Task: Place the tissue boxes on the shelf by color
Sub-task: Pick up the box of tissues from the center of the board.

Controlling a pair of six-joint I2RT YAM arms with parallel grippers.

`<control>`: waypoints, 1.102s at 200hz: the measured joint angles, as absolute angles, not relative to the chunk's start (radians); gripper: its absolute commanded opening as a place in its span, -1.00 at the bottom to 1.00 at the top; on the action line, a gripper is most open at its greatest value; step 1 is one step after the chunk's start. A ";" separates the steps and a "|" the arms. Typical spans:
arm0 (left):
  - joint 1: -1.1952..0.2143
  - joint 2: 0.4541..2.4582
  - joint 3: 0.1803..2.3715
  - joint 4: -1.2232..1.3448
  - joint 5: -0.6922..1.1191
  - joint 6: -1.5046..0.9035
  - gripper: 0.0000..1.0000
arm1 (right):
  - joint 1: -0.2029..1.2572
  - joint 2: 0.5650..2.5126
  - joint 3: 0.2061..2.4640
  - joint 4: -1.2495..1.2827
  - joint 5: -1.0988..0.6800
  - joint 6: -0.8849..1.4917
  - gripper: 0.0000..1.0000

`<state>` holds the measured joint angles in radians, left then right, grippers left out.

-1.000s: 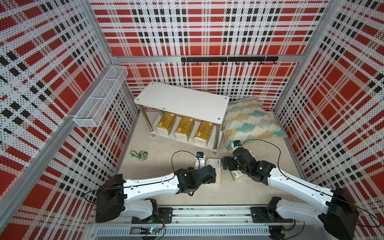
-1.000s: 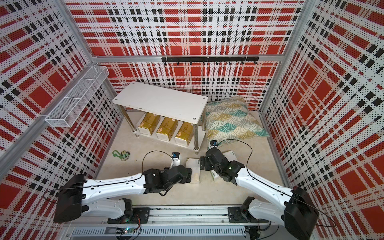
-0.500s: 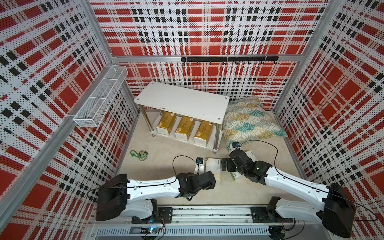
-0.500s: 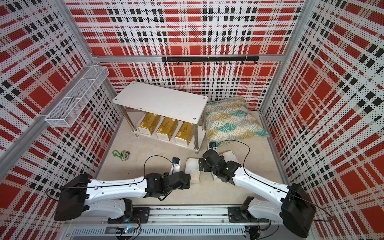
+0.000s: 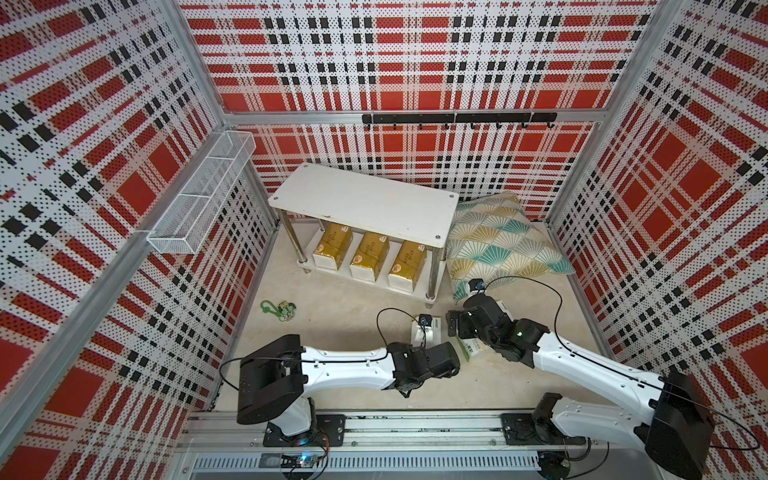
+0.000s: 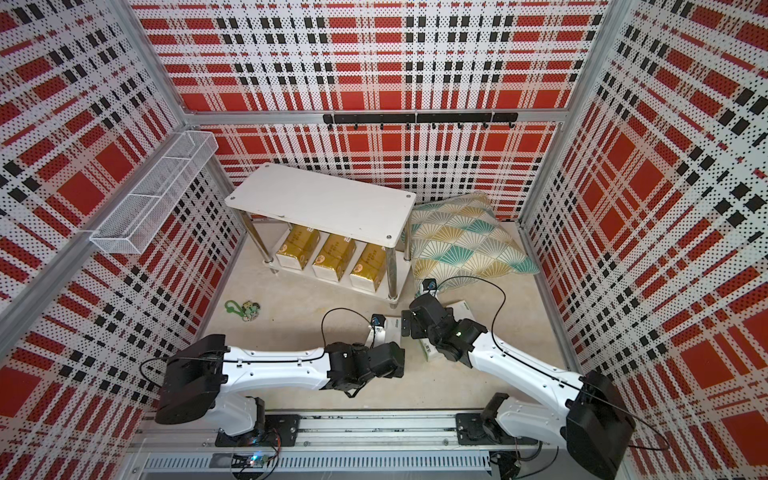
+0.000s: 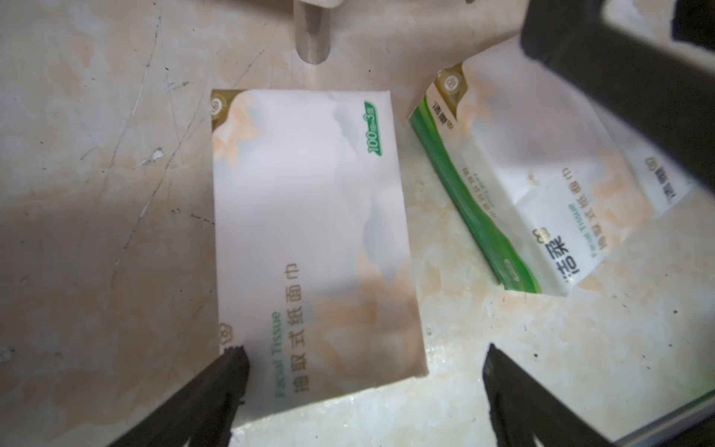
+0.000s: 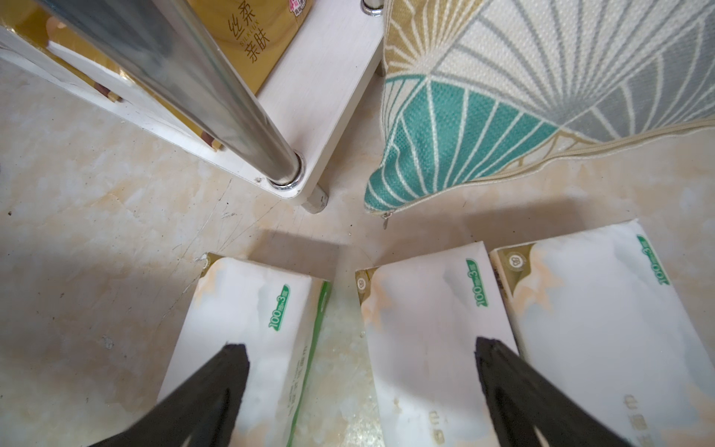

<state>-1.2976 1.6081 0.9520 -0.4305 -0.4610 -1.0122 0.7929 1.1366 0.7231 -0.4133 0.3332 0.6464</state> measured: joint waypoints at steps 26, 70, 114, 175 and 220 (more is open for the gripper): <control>-1.298 1.659 1.008 -0.487 -0.490 -1.006 0.98 | 0.789 1.133 0.723 -0.410 0.332 0.642 1.00; -1.301 1.673 1.046 -0.553 -0.539 -1.013 0.98 | 0.775 1.125 0.715 -0.392 0.326 0.630 1.00; -1.308 1.673 1.044 -0.575 -0.547 -1.032 0.98 | 0.770 1.122 0.698 -0.384 0.313 0.626 1.00; -1.314 1.700 1.031 -0.575 -0.543 -1.052 0.98 | 0.768 1.103 0.693 -0.376 0.311 0.624 1.00; -1.316 1.728 1.020 -0.560 -0.540 -1.066 0.98 | 0.767 1.099 0.687 -0.364 0.306 0.624 1.00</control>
